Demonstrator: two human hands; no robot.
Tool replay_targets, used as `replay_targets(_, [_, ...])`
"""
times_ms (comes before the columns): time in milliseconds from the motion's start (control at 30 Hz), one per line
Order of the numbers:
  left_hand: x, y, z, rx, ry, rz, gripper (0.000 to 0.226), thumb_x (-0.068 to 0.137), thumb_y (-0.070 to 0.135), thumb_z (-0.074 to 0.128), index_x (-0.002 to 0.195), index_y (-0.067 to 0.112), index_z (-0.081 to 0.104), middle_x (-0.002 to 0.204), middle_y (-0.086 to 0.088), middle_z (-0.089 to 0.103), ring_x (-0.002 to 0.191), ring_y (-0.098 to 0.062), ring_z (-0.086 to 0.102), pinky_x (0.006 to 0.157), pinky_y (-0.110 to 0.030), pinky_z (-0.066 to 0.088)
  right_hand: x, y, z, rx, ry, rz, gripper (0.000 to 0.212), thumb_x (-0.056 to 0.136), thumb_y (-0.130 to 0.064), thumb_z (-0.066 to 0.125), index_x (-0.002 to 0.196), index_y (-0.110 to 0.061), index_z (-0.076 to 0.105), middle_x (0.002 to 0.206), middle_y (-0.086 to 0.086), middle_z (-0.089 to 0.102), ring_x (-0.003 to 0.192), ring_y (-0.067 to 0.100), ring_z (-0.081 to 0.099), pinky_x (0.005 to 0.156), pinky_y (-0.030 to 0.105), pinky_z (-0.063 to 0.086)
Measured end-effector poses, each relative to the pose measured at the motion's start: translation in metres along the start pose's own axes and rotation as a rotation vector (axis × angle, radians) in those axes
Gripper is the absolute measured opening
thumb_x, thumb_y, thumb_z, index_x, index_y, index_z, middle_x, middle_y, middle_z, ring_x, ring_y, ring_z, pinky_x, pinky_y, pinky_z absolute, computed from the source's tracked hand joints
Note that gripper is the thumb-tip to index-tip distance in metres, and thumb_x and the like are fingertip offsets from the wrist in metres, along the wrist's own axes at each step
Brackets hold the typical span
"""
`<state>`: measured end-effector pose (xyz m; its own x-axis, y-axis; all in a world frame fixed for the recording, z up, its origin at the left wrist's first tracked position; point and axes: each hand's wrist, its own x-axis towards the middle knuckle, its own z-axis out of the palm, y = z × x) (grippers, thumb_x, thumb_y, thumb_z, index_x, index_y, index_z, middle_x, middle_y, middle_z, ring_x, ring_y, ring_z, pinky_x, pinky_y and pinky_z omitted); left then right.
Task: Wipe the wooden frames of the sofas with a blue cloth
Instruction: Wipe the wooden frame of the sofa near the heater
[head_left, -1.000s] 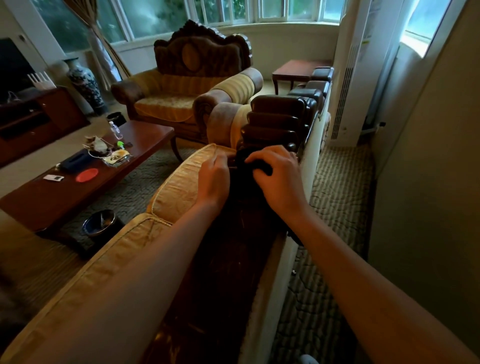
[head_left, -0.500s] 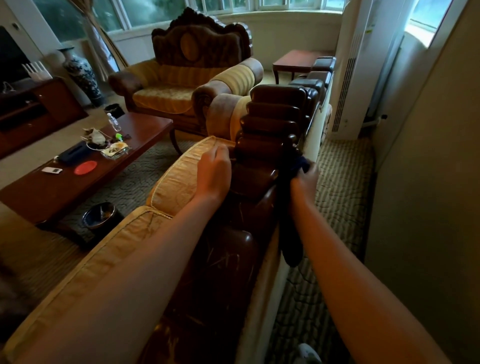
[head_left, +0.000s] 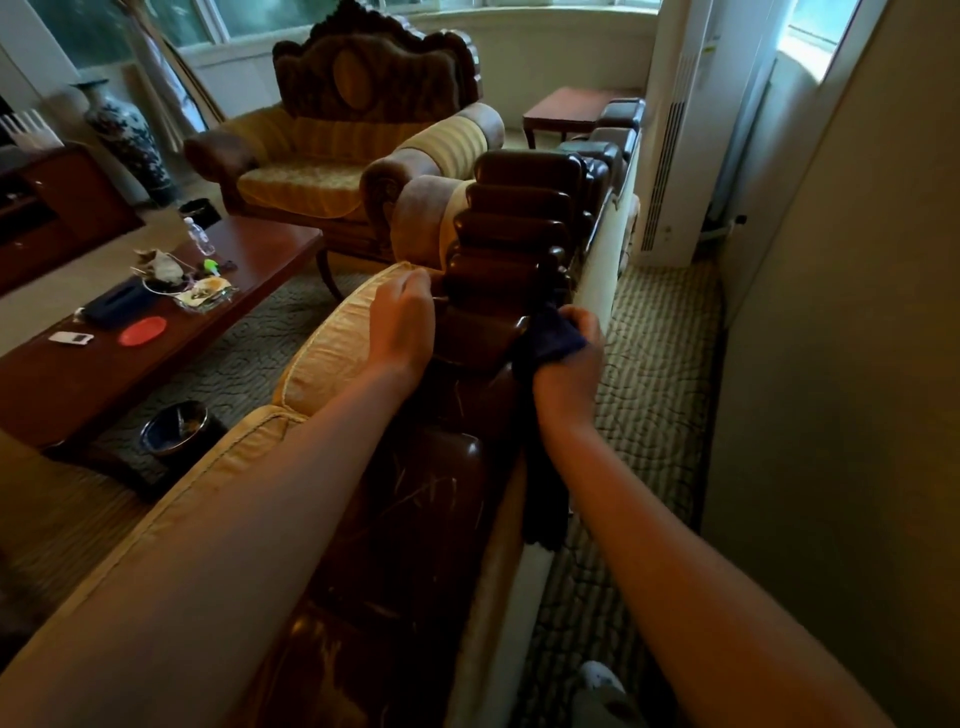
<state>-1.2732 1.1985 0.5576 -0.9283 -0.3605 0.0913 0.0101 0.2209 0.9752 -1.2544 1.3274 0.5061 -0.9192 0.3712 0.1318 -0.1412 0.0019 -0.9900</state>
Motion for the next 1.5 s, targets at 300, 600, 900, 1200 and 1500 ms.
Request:
replay_targets(300, [-0.006,0.005,-0.021,0.035,-0.029,0.057,0.018,0.095,0.015,0.046,0.103,0.011,0.062,0.094,0.000,0.062,0.085,-0.009,0.058,0.059,-0.014,0.043,-0.020,-0.051,-0.002,0.054,-0.152,-0.158,0.015,0.084,-0.017,0.060,0.095,-0.027,0.059,0.109,0.007,0.056,0.103,0.021,0.057,0.086,0.042,0.053])
replay_targets(600, [-0.063,0.040,-0.056,-0.138,-0.570,-0.057,0.022,0.088,0.027,0.059,0.109,0.026,0.056,0.093,-0.001,0.069,0.079,-0.014,0.070,0.064,-0.027,0.058,-0.012,-0.127,0.024,0.380,-0.542,0.056,0.014,0.094,-0.003,0.047,0.104,-0.010,0.054,0.103,0.010,0.059,0.090,0.016,0.063,0.071,0.023,0.056])
replay_targets(900, [-0.027,0.026,-0.070,-0.097,-0.087,0.130,0.036,0.082,-0.015,0.049,0.098,0.016,0.059,0.096,-0.005,0.058,0.093,-0.019,0.061,0.064,-0.019,0.049,-0.005,-0.083,0.002,-0.456,-0.477,-0.540,0.030,0.089,-0.001,0.052,0.108,-0.018,0.069,0.108,-0.005,0.047,0.097,0.003,0.046,0.082,0.001,0.037])
replay_targets(1200, [-0.039,-0.018,-0.048,0.425,-0.389,0.297,0.059,0.087,0.048,0.059,0.135,0.017,0.045,0.138,-0.009,0.037,0.124,-0.019,0.041,0.095,-0.024,0.034,-0.014,-0.064,-0.016,-0.470,-0.401,-0.498,0.028,0.087,0.000,0.049,0.064,-0.001,0.064,0.052,0.004,0.053,0.041,0.006,0.041,0.041,0.016,0.033])
replay_targets(1500, [-0.006,-0.002,-0.051,0.111,-0.501,-0.023,0.010,0.093,0.018,0.056,0.103,0.014,0.058,0.094,-0.007,0.065,0.081,-0.016,0.066,0.075,-0.027,0.054,0.020,-0.072,0.022,-0.482,-0.227,-0.653,0.027,0.089,-0.003,0.047,0.077,-0.009,0.069,0.080,0.000,0.065,0.074,0.003,0.055,0.067,0.008,0.038])
